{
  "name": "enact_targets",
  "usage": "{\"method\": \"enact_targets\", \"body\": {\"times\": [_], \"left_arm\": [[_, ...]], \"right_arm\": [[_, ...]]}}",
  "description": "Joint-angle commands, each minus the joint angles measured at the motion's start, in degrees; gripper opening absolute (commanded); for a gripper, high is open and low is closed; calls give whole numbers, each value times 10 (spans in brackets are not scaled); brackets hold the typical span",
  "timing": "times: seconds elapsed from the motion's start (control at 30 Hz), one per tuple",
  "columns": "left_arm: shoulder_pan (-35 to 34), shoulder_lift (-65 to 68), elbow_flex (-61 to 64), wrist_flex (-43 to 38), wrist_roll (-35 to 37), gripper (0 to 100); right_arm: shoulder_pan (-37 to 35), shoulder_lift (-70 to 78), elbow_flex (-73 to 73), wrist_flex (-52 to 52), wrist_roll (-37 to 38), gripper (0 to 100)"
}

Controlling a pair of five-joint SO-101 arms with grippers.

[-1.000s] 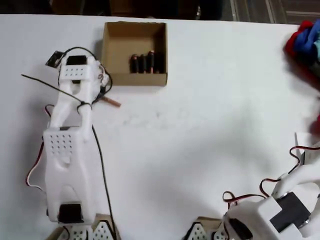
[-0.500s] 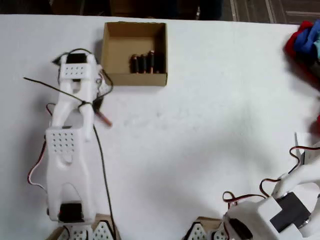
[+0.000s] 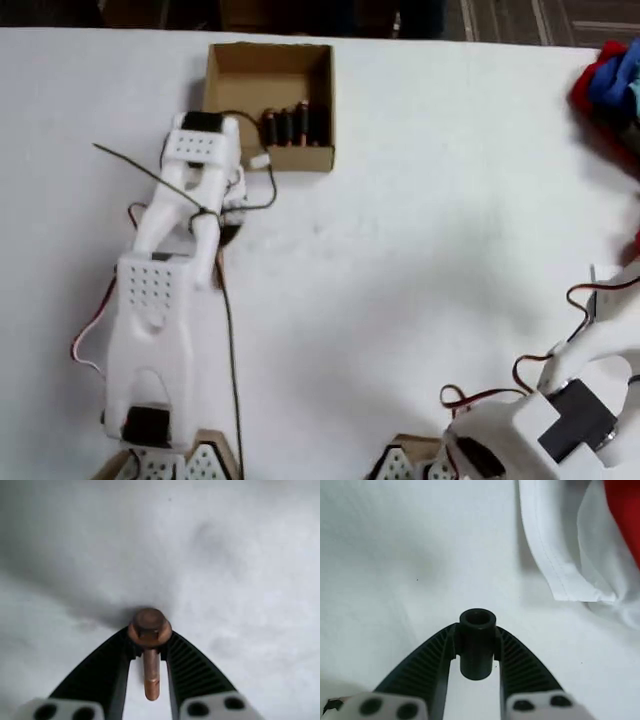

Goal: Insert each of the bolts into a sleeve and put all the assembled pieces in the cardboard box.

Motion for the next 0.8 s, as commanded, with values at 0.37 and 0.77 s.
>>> {"method": "enact_targets", "body": {"times": [0.37,0.77], "left_arm": [[12,0,28,11,4,183],[12,-9,80,12,4,25]], "right_arm": [[-80,-36,-9,7,-38,20],[-255,-199,22,47,-141,20]]}}
